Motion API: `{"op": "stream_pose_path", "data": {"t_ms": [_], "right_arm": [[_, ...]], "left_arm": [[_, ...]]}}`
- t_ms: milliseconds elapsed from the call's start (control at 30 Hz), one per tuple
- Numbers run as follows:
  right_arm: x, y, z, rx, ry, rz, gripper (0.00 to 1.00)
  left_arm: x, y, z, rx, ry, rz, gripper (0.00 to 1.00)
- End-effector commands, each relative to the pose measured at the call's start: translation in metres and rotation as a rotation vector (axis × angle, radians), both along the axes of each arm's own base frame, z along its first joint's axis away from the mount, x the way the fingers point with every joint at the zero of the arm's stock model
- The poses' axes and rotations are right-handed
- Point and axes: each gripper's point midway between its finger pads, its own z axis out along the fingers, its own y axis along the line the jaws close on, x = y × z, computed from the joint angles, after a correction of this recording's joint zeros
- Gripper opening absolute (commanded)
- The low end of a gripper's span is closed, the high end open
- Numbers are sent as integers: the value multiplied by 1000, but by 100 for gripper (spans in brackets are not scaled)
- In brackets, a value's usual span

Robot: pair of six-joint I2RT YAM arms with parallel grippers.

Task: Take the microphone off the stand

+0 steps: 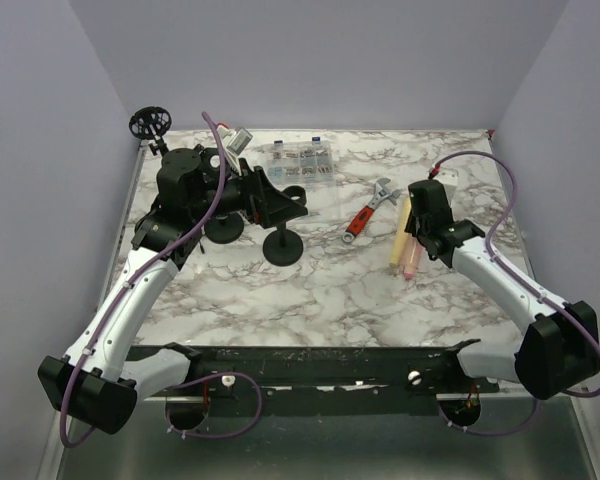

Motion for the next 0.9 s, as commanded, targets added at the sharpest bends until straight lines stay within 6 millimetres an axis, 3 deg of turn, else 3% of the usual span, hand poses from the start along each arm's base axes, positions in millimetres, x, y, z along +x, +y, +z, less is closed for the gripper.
{"op": "stream_pose_path", "data": {"t_ms": [0,300,467,867], "right_arm": [[-2,-57,-5,-202,64,-206,1],[6,-87,-40,-259,161,-327,1],[8,-100,-66,-211,204,-355,8],[20,-96,-104,-123,258,-309,27]], "left_arm": [[-2,2,9,-19,-32,2,99],[-5,2,12,-29,-40,-6,99],[-6,2,12,-32,-40,-10,99],[-7,1,11,-33,-40,-21,99]]}}
